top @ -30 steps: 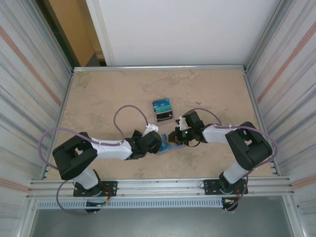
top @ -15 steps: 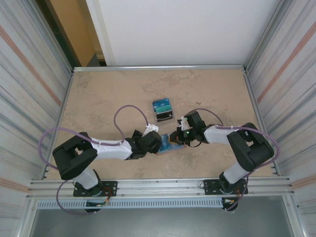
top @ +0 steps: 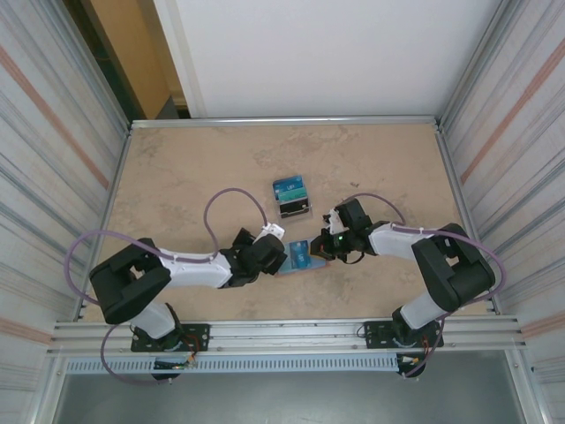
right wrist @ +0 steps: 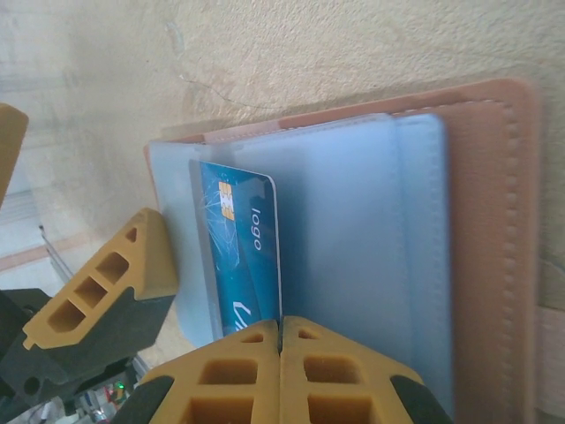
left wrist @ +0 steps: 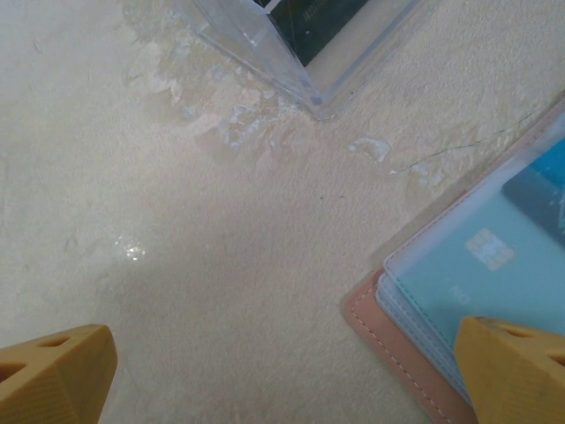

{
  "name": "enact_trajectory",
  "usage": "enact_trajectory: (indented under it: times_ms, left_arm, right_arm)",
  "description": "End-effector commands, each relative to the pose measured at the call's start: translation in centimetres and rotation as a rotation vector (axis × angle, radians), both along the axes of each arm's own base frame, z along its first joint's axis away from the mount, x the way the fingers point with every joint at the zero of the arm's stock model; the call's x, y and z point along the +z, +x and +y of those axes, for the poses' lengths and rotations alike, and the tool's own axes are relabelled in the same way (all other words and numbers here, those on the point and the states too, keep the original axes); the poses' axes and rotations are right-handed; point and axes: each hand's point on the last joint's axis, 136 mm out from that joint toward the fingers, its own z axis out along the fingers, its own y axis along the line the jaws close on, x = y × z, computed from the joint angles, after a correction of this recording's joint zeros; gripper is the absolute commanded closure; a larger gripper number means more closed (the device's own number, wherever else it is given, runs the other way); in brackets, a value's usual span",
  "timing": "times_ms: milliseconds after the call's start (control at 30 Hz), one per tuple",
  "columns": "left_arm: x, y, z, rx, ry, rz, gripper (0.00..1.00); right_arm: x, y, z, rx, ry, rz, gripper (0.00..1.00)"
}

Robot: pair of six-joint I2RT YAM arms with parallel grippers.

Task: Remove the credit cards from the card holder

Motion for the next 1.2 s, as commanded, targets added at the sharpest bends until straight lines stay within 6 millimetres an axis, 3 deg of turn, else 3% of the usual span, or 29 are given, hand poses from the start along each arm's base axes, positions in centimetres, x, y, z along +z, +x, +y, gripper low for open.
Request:
enact_trajectory:
  times_ms: [0, 333, 433, 700, 1167]
  left_arm:
    - [-0.4, -0.3, 1.3, -0.053, 0.099, -0.005, 0.01]
    - [4.0, -0.1, -1.4, -0.098, -0.03, -0.044, 0.01]
    - [4.6, -0.1, -2.7, -0.123, -0.06, -0.044, 0.01]
    - [2.2, 0.4, -4.1, -0.122, -0.018, 0.005, 0.01]
    - [-0.9, -0.8, -3.9, -0.077, -0.06, 0.108, 0.01]
  right_arm:
    - [0.4, 0.5, -0.7, 0.001, -0.037, -0.028, 1.0]
    - [0.9, 0.6, -0.5, 0.0, -0.026, -0.03, 1.0]
    - [1.0, 0.6, -0.4, 0.0, -0.022, -0.029, 1.0]
    - [1.2, 0.4, 0.1, 0.0, 0.017, -0.018, 1.0]
    - [2.3, -0.1, 1.4, 0.01, 0.077, -0.032, 0.82]
